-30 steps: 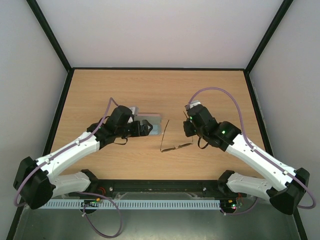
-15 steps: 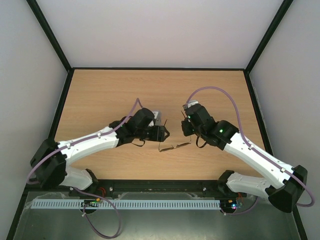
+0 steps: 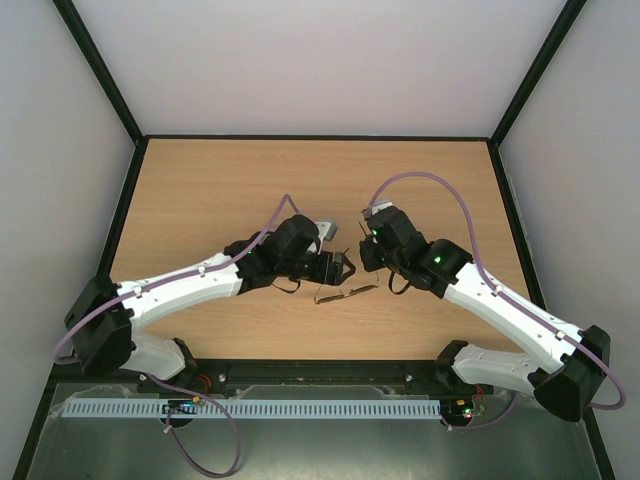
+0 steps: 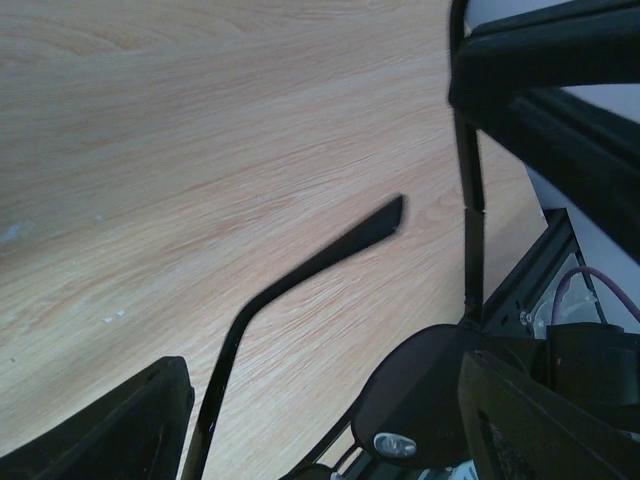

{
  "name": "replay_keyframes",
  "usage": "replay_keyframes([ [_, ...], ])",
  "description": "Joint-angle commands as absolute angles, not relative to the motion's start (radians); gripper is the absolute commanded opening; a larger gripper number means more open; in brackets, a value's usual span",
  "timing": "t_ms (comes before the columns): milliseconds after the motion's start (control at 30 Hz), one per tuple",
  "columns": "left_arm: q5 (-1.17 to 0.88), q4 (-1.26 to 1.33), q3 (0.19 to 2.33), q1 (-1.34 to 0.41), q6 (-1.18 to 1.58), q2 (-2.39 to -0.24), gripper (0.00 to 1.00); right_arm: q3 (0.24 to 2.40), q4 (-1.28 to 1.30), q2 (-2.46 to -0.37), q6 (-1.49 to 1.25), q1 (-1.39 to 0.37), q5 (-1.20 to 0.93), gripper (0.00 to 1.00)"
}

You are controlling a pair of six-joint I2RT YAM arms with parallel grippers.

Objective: Organize the sunglasses
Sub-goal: Fold the sunglasses.

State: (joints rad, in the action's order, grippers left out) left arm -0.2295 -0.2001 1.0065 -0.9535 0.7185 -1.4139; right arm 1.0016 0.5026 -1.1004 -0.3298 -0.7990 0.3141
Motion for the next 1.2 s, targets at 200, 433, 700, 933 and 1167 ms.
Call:
replay_keyframes([
  [200,-0.113,-0.359,1.007,-0.887,0.681,-1.237,0.66,1.012,0.489,-1.109,-0.348,-0.802,0.308,0.01],
  [433,-0.067,-0.417,1.009,-0.847,0.664,-1.304,0.14,1.017,0.478,-1.106,-0.362,-0.802,0.288,0.01],
  [700,-0.108,-0.344,1.037,-0.858,0.643,-1.416,0.08,1.018,0.473,-1.111,-0.373,-0.802,0.260,0.01],
  [933,-0.113,-0.325,1.086,-0.922,0.639,-1.455,0.07,1.007,0.468,-1.127,-0.380,-0.801,0.254,0.01],
  [1167,-0.118,-0.304,1.089,-0.981,0.663,-1.471,0.06,0.999,0.460,-1.145,-0.386,-0.801,0.256,0.01],
])
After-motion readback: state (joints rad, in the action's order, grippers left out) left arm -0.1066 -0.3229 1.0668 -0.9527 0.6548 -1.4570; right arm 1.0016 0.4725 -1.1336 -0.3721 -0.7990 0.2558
